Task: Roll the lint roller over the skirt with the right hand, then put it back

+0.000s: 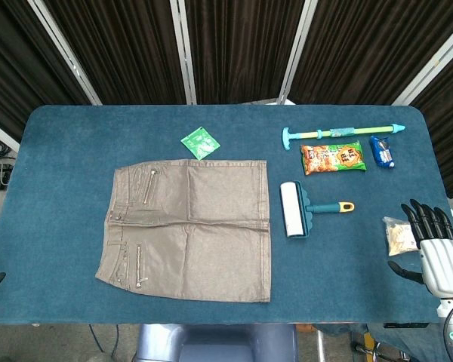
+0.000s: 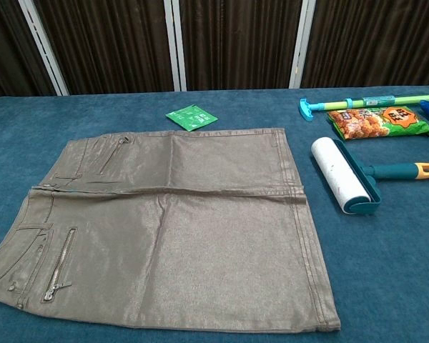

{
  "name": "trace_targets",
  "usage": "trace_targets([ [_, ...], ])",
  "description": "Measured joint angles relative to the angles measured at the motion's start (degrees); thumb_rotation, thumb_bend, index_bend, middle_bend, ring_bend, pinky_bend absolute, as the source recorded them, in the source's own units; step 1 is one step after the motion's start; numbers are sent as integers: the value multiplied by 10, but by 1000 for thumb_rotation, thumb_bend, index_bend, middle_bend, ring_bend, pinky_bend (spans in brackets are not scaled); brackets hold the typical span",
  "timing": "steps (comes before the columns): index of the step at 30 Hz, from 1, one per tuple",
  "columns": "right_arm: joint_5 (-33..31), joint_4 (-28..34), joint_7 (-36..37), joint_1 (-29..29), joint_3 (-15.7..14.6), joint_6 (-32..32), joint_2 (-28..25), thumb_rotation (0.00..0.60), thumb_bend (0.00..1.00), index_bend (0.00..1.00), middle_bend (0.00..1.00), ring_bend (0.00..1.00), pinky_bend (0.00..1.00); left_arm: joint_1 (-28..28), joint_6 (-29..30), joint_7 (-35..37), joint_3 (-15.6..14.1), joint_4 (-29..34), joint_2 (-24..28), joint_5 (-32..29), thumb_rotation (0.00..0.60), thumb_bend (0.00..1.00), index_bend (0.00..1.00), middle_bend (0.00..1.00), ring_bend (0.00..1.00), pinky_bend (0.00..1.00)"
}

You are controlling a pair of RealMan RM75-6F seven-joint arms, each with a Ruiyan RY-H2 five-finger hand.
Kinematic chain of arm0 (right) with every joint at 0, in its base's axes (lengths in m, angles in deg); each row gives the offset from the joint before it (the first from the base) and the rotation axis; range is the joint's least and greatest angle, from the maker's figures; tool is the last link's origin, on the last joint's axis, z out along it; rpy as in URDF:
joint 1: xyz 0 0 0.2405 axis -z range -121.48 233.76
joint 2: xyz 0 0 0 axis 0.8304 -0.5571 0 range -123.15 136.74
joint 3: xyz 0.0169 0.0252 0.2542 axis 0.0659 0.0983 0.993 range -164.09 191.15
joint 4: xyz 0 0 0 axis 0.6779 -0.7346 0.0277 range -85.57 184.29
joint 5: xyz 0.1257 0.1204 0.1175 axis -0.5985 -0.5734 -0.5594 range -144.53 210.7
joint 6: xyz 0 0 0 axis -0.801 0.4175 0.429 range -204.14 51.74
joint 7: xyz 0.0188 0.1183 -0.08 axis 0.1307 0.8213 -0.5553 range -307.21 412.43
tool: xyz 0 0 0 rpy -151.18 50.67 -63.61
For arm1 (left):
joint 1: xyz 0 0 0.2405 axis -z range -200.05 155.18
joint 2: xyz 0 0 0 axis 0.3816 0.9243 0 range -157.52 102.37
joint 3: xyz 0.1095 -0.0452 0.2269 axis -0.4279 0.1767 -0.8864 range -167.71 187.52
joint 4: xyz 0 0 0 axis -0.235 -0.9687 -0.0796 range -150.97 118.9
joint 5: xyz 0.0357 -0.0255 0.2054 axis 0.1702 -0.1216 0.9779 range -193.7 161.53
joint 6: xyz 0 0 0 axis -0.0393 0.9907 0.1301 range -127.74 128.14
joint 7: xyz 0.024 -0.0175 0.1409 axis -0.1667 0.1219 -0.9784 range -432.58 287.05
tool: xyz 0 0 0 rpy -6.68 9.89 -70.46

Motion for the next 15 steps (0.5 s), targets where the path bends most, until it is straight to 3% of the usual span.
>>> trace_targets([
  [9,-7,-4,-2,-6,-3,-23,3,600,0,0,0,0,0,-1,-2,3,1,3,2,-1,600,0,0,0,0,0],
  [15,-19,-34,2,-50,2,-103,21,600,0,0,0,0,0,3,-10,0,6,4,0,-10,600,0,0,0,0,0],
])
